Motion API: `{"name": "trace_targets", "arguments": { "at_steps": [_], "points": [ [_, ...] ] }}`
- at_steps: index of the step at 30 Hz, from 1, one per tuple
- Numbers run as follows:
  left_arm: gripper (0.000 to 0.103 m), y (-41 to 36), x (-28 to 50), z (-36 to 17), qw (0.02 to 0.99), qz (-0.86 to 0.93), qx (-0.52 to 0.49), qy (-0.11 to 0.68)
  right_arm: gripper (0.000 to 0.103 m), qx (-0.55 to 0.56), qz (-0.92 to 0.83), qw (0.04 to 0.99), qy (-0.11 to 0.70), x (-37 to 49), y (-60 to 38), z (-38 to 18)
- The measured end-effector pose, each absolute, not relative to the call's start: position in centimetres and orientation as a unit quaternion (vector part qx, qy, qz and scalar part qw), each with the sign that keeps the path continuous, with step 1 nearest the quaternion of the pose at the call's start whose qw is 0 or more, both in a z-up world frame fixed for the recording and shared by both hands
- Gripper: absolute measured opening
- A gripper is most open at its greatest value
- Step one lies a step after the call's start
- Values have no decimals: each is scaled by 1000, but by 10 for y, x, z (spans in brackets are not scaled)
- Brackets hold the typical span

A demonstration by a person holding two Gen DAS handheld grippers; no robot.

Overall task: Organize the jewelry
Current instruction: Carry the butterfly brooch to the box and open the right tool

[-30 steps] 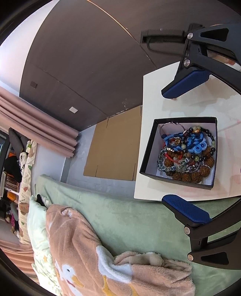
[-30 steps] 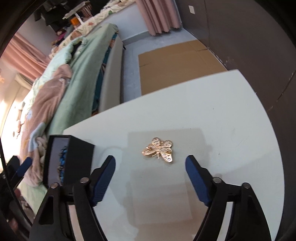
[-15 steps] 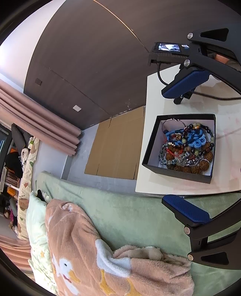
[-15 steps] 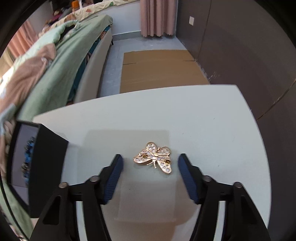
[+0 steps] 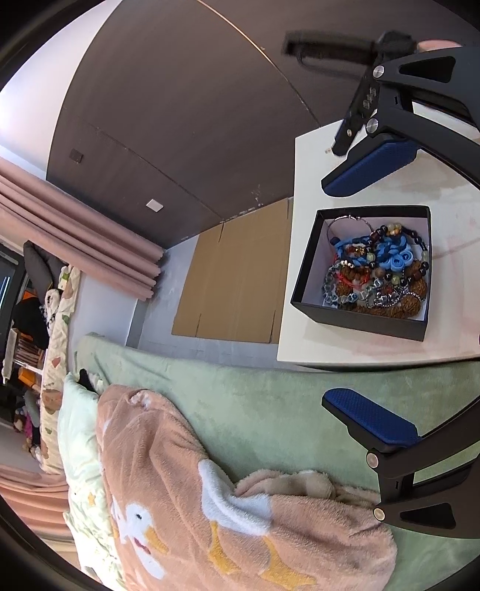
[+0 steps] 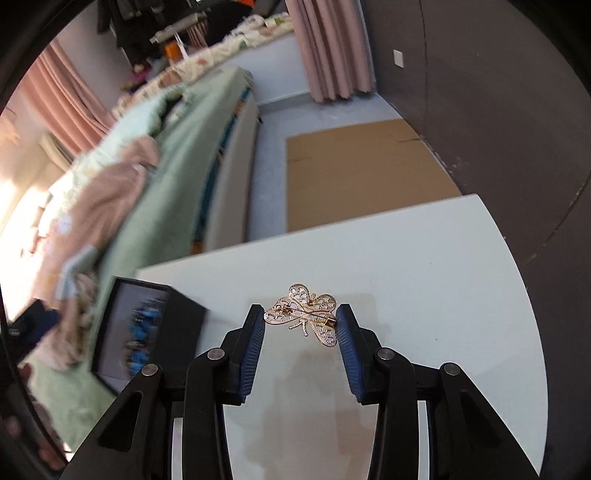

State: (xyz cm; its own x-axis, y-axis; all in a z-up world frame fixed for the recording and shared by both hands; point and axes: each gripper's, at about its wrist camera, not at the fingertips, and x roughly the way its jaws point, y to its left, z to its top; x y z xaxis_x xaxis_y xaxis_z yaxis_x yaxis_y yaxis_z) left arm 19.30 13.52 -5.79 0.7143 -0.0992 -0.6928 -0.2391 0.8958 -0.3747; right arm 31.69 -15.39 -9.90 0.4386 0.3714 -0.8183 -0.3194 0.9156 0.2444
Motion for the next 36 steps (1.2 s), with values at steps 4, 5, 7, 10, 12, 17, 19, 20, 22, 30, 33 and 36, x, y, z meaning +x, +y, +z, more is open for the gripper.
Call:
{"name": "trace_targets", "arguments": {
  "at_steps": [4,5,7,10,12,17,19,20,22,30,33,36],
  "points": [
    [103,135,193,-57,900,42,-219,374,41,37,243,853,460,306,-146,-80],
    [103,135,193,-57,901,45,-216,373,41,37,252,854,453,303,-143,-75],
    [103,136,193,-56,903,51,-209,372,41,35,275,856,437,295,-134,-67],
    [103,138,191,-55,904,58,-205,370,41,33,306,853,421,286,-115,-58],
    [103,141,189,-54,905,62,-205,368,41,33,322,851,414,281,-105,-55],
    [103,150,184,-52,905,80,-206,364,41,40,353,842,407,271,-82,-53],
    [103,153,182,-52,904,86,-204,365,41,44,363,837,408,269,-74,-54],
    [103,155,181,-52,904,88,-204,366,41,47,368,835,407,268,-71,-54],
    [103,160,179,-51,903,92,-209,364,41,59,384,828,404,266,-63,-56],
    [103,169,172,-51,902,111,-206,362,74,125,403,790,445,280,-51,-79],
    [103,166,171,-50,901,111,-211,361,96,121,392,800,439,281,-63,-75],
    [103,161,168,-47,904,106,-208,358,98,121,381,810,429,280,-81,-67]
  ]
}}
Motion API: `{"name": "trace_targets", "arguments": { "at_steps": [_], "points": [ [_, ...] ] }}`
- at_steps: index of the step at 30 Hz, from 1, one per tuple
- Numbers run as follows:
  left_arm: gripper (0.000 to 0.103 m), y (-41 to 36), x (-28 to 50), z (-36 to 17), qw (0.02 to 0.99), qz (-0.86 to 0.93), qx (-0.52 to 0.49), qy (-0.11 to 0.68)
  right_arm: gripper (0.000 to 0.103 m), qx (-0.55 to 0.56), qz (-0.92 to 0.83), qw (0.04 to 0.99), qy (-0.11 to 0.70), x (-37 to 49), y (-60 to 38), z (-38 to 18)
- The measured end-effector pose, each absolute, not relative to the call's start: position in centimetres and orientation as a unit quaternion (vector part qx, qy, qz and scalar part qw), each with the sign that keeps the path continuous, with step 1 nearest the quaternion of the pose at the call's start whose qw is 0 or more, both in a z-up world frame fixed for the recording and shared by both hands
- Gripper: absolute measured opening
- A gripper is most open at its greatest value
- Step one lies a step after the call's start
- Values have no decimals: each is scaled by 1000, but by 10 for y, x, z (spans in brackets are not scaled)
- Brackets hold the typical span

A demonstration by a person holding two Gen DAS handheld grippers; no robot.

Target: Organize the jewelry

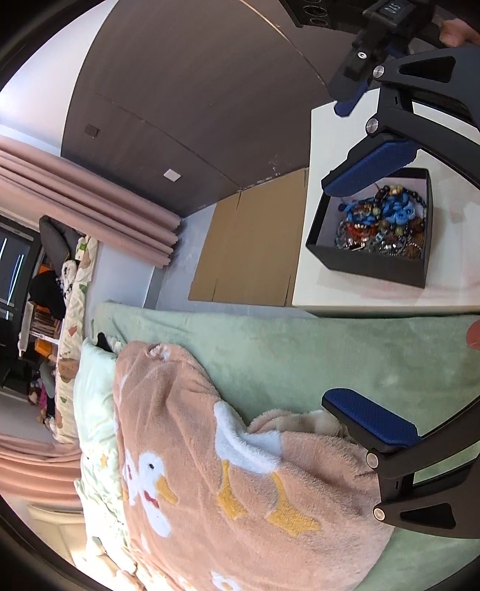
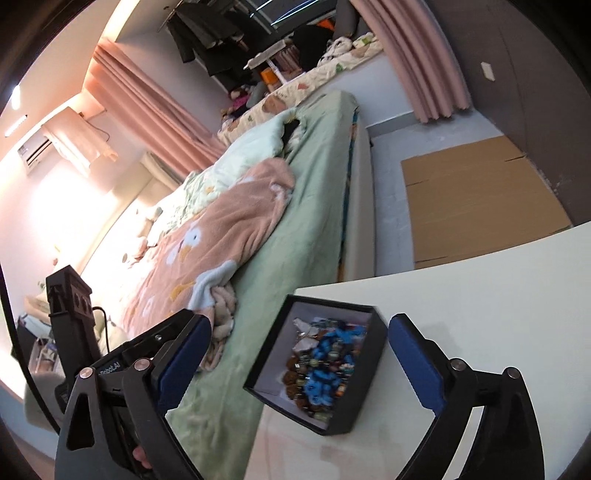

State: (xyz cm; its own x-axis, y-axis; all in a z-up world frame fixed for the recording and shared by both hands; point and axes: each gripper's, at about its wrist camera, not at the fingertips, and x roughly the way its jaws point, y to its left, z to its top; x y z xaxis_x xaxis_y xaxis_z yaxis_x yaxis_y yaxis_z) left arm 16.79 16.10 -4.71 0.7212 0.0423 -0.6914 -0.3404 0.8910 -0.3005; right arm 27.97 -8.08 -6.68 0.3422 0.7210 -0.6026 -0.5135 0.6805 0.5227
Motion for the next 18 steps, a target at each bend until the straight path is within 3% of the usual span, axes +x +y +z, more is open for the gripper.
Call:
{"name": "trace_targets", "arguments": {
  "at_steps": [2,18],
  "points": [
    [103,156,165,-44,907,106,-200,354,103,120,374,816,425,279,-92,-63],
    [103,94,146,-32,923,69,-139,353,103,31,334,849,408,248,-154,-32]
  ]
}}
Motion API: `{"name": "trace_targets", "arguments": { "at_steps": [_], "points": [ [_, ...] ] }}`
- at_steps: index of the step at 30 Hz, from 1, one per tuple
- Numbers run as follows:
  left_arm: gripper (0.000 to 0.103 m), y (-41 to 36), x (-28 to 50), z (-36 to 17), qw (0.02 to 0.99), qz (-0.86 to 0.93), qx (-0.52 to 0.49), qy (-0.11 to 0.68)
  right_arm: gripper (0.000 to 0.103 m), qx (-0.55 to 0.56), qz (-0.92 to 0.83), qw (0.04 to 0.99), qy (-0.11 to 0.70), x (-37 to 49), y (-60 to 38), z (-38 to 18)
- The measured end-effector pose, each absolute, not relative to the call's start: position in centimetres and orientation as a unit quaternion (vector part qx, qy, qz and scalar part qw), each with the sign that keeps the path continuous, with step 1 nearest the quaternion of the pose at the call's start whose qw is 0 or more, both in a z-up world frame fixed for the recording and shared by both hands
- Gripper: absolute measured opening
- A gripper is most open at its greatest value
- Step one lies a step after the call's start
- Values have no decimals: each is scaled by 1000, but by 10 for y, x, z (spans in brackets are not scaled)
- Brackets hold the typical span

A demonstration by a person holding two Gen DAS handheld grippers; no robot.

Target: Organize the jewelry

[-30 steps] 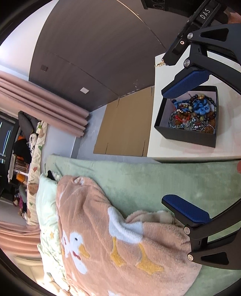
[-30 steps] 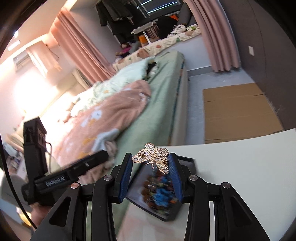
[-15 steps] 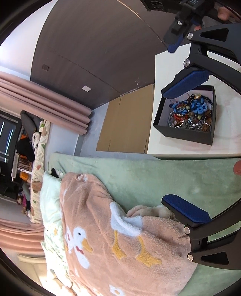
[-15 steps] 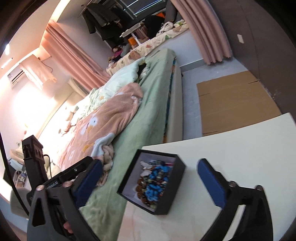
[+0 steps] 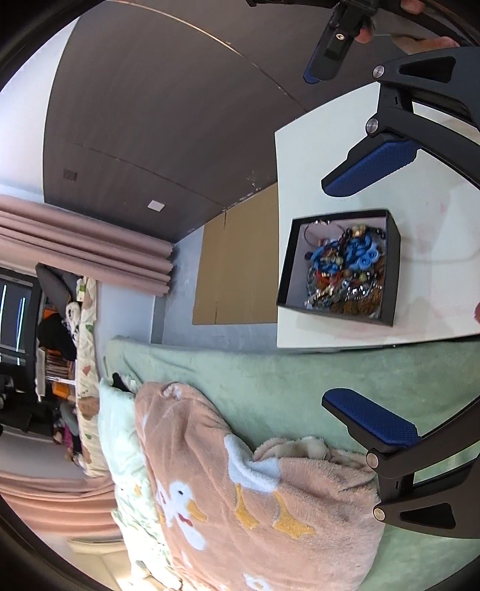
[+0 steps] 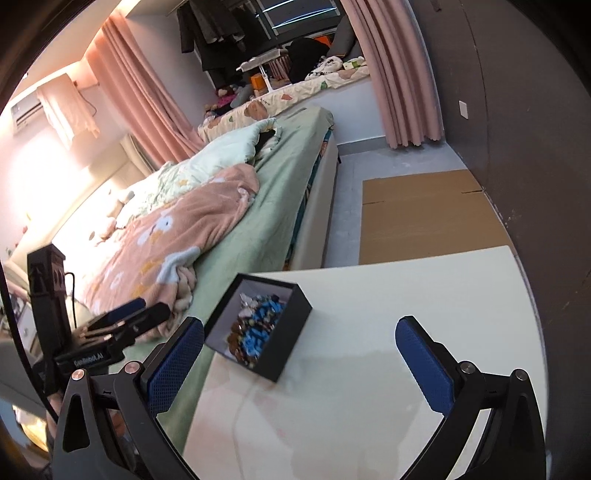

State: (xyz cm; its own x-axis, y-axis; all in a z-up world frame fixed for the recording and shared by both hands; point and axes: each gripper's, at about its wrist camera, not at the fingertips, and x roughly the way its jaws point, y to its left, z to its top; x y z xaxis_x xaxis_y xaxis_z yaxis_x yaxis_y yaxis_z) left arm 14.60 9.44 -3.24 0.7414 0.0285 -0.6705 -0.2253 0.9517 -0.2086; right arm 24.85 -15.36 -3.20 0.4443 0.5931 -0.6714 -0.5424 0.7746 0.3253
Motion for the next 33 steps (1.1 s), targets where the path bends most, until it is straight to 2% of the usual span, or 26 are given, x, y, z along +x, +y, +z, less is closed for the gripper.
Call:
{"name": "trace_targets", "arguments": {
  "at_steps": [16,33],
  "points": [
    [103,41,127,-29,939,36,-96,327,103,9,294,872,392,214,-204,-22],
    [103,29,114,-36,937,40,-93,334,103,0,281,875,394,198,-215,-25]
  ]
}}
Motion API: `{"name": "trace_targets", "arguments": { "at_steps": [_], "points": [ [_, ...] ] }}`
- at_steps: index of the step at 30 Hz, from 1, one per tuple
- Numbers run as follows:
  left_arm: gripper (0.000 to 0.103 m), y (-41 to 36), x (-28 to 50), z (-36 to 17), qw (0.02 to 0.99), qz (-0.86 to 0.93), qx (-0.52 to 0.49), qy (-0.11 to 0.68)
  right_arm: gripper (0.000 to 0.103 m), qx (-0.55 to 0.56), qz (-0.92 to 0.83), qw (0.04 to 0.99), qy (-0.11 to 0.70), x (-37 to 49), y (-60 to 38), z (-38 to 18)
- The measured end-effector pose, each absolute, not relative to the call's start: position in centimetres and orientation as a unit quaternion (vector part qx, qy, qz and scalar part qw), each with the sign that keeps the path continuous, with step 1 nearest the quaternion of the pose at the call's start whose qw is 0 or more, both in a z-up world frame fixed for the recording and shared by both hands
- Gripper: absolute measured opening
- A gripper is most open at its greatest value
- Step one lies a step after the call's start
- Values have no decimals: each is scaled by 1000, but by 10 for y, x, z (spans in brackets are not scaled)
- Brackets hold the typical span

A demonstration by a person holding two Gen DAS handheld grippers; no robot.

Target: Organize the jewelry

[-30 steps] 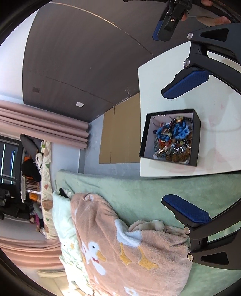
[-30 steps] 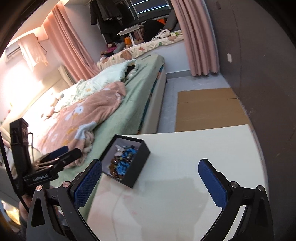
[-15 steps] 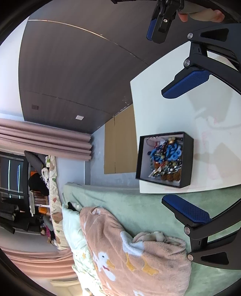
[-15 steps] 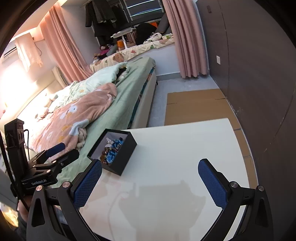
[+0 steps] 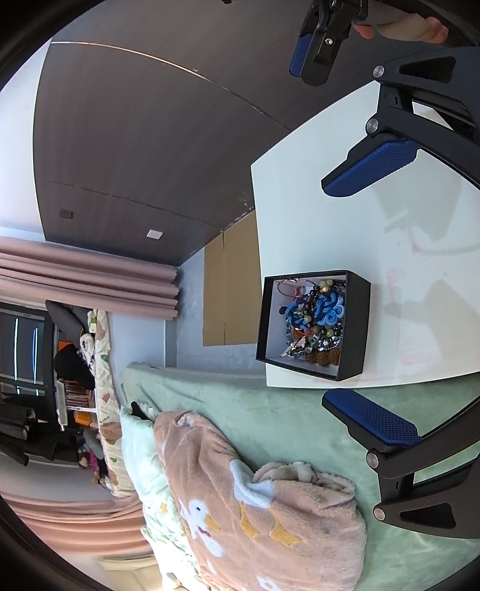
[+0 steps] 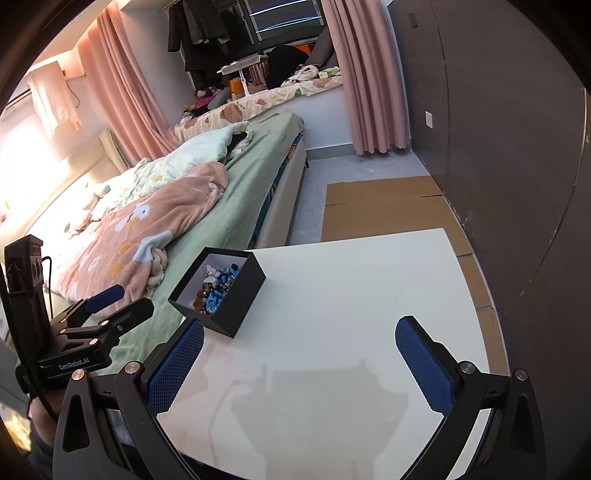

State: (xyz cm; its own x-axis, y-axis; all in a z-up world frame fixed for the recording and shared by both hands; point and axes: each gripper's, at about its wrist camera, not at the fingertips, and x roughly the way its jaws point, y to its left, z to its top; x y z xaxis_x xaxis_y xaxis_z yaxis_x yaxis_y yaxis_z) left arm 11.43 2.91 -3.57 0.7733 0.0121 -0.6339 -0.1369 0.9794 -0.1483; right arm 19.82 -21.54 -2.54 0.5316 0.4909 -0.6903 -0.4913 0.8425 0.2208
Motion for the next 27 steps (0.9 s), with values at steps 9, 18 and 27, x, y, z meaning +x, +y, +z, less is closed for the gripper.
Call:
{"name": "trace_targets", "arguments": {
  "at_steps": [9,18,27],
  "points": [
    [103,32,109,-34,938,43,-91,331,103,-3,280,874,398,198,-213,-28],
    [103,30,109,-33,941,61,-83,323,103,-8,279,874,398,195,-213,-28],
    [103,28,110,-31,942,69,-72,321,103,-3,278,874,399,195,-215,-28]
  ]
}}
